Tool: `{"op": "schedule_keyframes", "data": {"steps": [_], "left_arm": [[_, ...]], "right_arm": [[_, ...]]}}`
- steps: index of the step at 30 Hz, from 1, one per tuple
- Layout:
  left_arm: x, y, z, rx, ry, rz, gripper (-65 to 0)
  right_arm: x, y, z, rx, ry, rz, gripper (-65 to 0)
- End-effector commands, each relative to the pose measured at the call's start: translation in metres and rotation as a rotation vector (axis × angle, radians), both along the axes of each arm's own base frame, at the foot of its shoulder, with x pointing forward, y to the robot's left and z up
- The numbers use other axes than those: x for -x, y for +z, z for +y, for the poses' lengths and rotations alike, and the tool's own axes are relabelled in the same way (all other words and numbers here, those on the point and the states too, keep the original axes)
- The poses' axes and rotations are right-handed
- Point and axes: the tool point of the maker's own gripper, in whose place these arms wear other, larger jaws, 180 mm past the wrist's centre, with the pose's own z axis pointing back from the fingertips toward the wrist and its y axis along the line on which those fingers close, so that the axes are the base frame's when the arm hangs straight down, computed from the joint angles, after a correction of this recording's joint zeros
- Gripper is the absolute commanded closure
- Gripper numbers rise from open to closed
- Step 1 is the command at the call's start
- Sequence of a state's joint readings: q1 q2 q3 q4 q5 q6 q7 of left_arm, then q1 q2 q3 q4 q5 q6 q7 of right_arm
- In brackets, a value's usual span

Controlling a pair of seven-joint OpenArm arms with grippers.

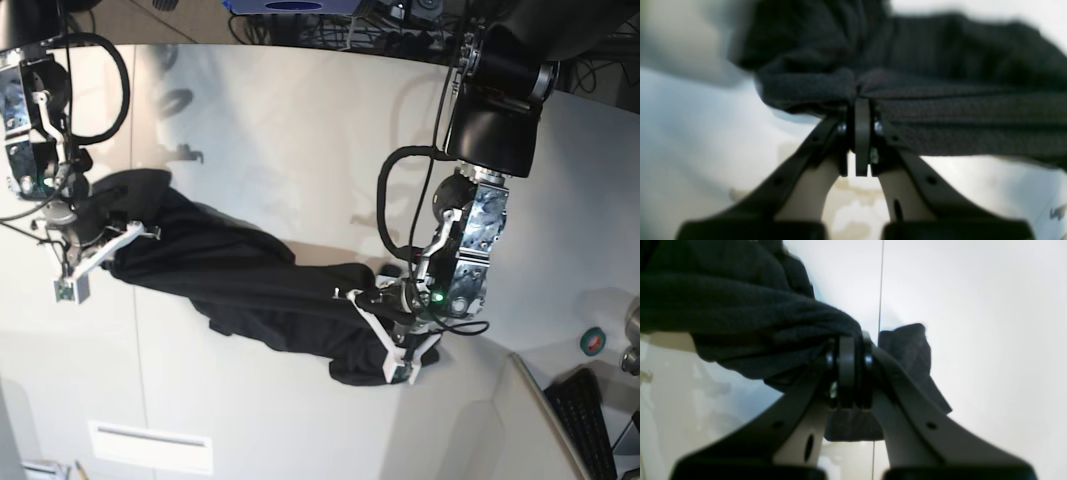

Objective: Layout the t-shirt on the table in an organized manner, then fold the t-shirt properly
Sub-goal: 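Regrasp the shirt with both grippers and pull it apart, then hold the shirt with both grippers and stretch it across the table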

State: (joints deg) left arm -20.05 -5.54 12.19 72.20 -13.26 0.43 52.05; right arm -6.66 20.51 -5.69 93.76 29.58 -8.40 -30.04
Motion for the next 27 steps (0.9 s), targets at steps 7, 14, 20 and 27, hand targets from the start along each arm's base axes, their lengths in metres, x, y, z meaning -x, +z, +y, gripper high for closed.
{"op": "schedule_keyframes", "data": {"steps": [7,14,20,27], "left_arm": [[-0.004,0.007,0.003,-0.014,0.000,-0.026,0.0],[0.020,0.024,0.013,-0.055,-0.028,0.001,0.0],[0.008,0.000,-0.030,-0.116,-0.156,0.085,0.0],[-0.001,-0.032,-0.040,-0.094,-0.142,0.098,-20.2]], "right_arm": [[0.042,-0.003,0.010,-0.003,0.038,0.035,0.0],[0.083,-0.022,0.013,-0.007,0.046,0.116,0.0],[0.042,-0.027,-0.006,0.020,0.004,0.095,0.0],[0.034,-0.045,-0.006,0.031,0.009,0.138,0.0]]}}
